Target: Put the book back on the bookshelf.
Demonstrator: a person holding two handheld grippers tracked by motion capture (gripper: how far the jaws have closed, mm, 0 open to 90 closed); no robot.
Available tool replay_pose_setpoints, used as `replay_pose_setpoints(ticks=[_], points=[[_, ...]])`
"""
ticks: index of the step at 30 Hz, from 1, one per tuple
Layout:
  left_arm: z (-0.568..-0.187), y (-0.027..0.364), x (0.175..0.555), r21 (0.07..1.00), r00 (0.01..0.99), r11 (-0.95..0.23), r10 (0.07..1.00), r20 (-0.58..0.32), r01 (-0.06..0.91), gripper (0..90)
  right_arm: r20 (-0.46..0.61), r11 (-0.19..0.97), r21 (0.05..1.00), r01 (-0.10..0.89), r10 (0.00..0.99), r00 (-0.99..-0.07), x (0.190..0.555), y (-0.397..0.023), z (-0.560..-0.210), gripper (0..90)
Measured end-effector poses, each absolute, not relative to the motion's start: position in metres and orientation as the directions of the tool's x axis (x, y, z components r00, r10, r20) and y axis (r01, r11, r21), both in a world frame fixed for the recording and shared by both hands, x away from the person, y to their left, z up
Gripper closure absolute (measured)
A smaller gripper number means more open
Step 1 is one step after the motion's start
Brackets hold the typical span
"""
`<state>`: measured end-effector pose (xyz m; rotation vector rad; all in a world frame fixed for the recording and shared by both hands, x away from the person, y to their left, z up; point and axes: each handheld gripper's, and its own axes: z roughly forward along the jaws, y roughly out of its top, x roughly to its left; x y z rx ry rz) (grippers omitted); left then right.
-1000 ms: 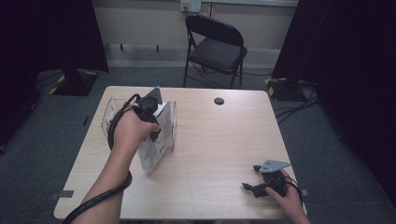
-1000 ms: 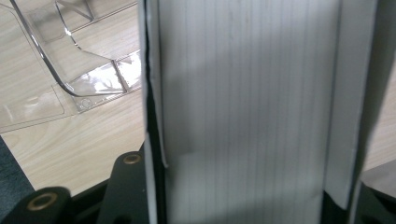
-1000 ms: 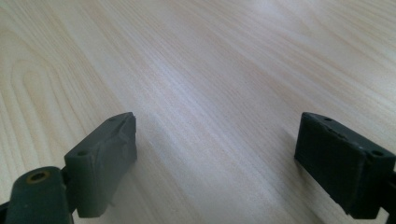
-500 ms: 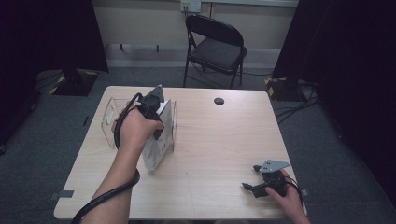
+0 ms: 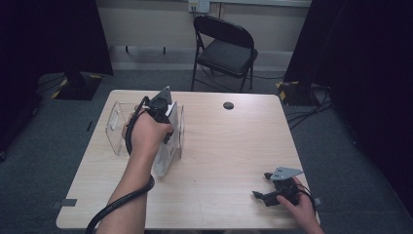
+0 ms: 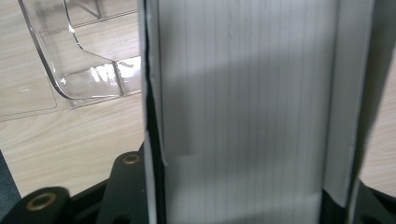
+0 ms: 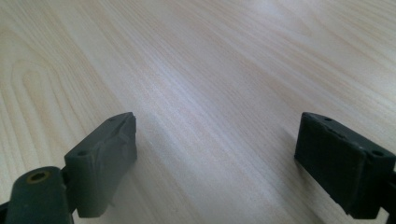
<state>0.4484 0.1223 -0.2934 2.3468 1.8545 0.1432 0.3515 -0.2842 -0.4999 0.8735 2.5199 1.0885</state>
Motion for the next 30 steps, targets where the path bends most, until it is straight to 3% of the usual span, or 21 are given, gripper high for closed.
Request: replay_pose_setpoints(ticks=[30], points=[[-0.302,0.114,0.472,0.181,0.147,-0.147,0.989,0.010,0.972,52.9,0.001,0.538,0.728,0.426,0.620,-0.785,0.351,-0.284,-0.500,12.0]])
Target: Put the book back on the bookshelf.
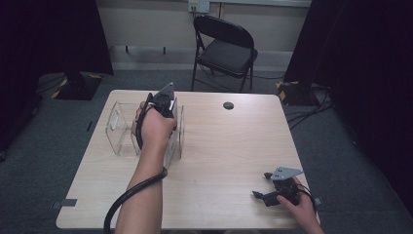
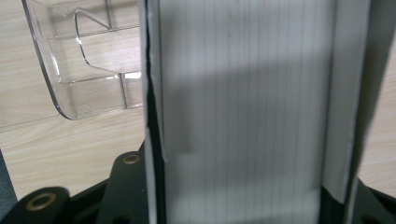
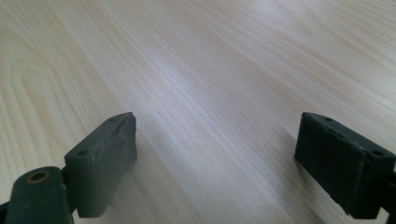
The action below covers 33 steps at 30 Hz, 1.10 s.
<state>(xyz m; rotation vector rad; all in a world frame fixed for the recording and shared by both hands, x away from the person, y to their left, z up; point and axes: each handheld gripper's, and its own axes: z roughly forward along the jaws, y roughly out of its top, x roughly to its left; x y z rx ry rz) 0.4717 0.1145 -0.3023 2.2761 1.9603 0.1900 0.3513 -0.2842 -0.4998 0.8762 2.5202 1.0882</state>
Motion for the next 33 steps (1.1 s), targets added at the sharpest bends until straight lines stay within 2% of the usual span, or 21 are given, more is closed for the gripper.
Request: replay_pose_setpoints(ticks=[4,33], points=[[-0.303,0.112,0.475,0.178,0.166,-0.168,0.986,0.028,0.970,52.9,0.000,0.538,0.728,0.425,0.620,-0.785,0.351,-0.284,-0.500,11.9],[-0.311,0.108,0.490,0.217,0.116,-0.117,0.993,0.016,0.969,52.9,0.007,0.536,0.727,0.430,0.620,-0.785,0.351,-0.284,-0.500,11.9]])
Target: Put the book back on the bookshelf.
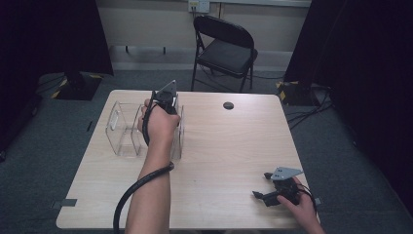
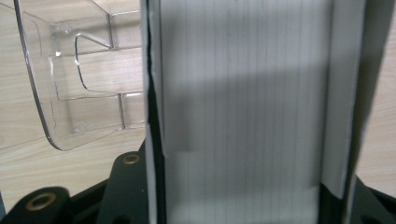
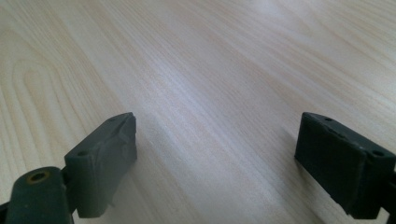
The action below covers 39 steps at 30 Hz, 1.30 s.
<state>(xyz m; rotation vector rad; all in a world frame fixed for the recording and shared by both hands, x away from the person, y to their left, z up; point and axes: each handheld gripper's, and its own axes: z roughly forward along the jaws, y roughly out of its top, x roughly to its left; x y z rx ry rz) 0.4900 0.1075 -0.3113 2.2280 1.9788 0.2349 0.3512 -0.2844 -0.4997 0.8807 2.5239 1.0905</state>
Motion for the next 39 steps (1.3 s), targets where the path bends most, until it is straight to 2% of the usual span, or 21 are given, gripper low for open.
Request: replay_pose_setpoints(ticks=[21,39], points=[[-0.316,0.107,0.499,0.287,0.115,-0.117,0.993,0.024,0.951,52.6,0.004,0.539,0.728,0.425,0.616,-0.788,0.352,-0.284,-0.500,11.9],[-0.310,0.108,0.489,0.317,0.180,-0.185,0.983,0.045,0.930,48.2,0.004,0.538,0.728,0.425,0.616,-0.788,0.352,-0.284,-0.500,11.9]])
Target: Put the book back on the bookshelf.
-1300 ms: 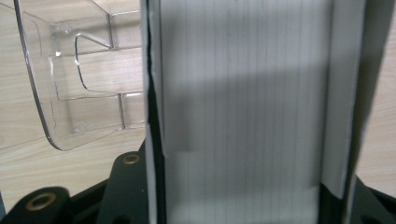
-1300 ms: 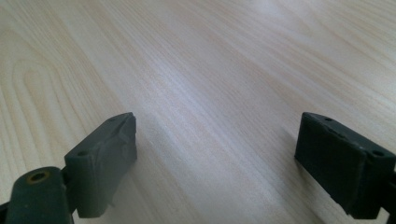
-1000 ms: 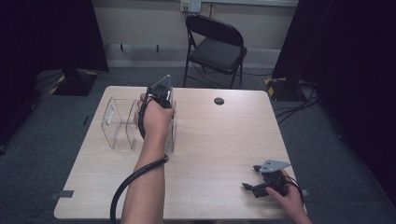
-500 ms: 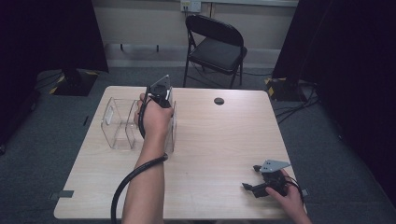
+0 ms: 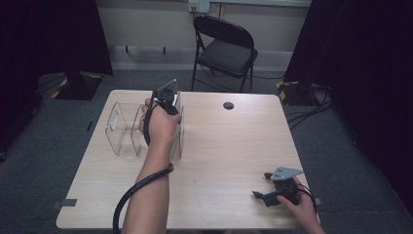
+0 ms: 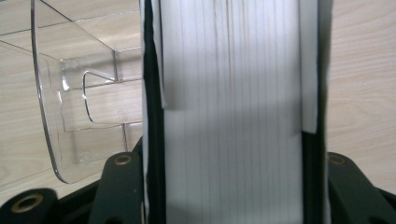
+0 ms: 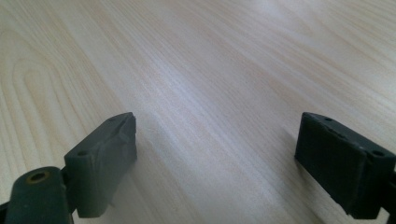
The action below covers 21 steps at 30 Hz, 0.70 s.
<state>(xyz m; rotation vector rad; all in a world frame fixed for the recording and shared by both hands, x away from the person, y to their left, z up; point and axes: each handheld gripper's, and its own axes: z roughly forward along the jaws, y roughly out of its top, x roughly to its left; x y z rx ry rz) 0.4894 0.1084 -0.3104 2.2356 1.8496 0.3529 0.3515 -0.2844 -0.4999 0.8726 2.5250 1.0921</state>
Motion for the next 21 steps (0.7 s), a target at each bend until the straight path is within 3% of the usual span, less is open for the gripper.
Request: replay_pose_setpoints(ticks=[21], points=[[-0.3083,0.1142,0.4796,0.296,0.189,-0.185,0.982,0.015,0.937,47.1,0.004,0.538,0.728,0.424,0.616,-0.788,0.3516,-0.2844,-0.4999,11.9]])
